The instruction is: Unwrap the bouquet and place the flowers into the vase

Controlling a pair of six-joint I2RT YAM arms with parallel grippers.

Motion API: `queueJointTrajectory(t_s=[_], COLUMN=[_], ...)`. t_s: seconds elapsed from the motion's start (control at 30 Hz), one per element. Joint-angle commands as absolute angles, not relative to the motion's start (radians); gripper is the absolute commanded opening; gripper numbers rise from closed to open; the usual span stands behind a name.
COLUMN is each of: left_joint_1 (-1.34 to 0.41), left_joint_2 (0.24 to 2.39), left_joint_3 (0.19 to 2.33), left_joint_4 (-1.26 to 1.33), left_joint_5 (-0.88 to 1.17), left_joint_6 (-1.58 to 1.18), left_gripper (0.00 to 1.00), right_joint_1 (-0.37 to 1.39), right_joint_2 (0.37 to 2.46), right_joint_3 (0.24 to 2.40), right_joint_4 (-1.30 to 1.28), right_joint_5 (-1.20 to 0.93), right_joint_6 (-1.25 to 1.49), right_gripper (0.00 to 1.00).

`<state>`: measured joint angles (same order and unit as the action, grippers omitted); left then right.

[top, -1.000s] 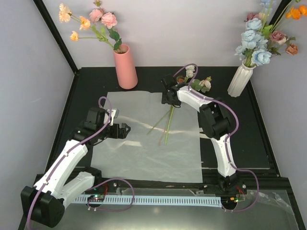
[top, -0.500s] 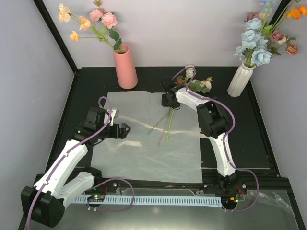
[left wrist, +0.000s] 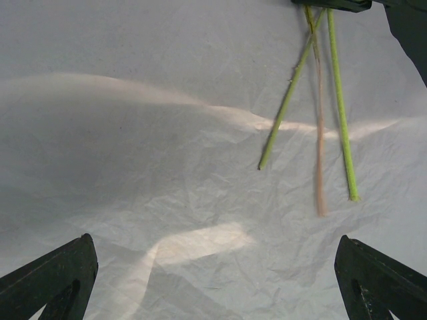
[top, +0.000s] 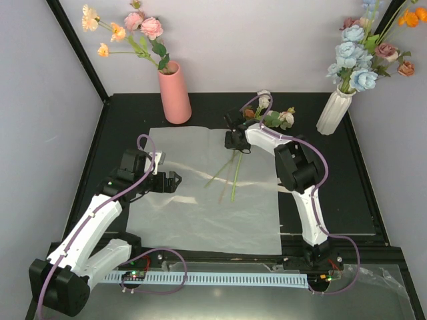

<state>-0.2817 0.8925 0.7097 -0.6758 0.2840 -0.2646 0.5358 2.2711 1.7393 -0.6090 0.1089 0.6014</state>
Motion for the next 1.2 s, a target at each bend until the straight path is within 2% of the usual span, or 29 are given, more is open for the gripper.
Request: queueJointTrajectory(t_s=[0.0,0.03,0.13,0.53,0.83,1.17], left_joint_1=[-0.284,-0.285,-0.284,-0.284,-0.279,-0.278], left_joint_2=[0.896,0.896,0.897,0.897,0.756,0.625], left_joint_3=[0.720,0.721,0.720,0.752,0.742,0.717], left_joint_4=[-0.675,-0.675,-0.675,-0.709,-0.648,-0.332], left_joint_5=[0.281,0.281,0.278,0.224,0.063,0.378], left_joint_6=[-0.268,-0.268,-0.268,-0.260,-0.342,-0.453], left_gripper=[0.99,0.99,0.99,0.99,0.99,0.99], right_joint_1=[0.527,0.526,0.526,0.527,0.539,0.633], right_joint_2=[2.198,2.188,2.136,1.799,1.560,1.370], right_joint_3=[1.731,1.729,1.711,1.400,1.171,1.041], right_joint_4=[-0.581,-0.574,-0.541,-0.226,-0.018,0.117], right_joint_5=[0.072,0.058,0.005,-0.262,-0.433,-0.461], right_joint_6=[0.572,0.564,0.539,0.408,0.343,0.247], right_gripper=[0.09,0.05,0.03,0.02,0.02,0.02])
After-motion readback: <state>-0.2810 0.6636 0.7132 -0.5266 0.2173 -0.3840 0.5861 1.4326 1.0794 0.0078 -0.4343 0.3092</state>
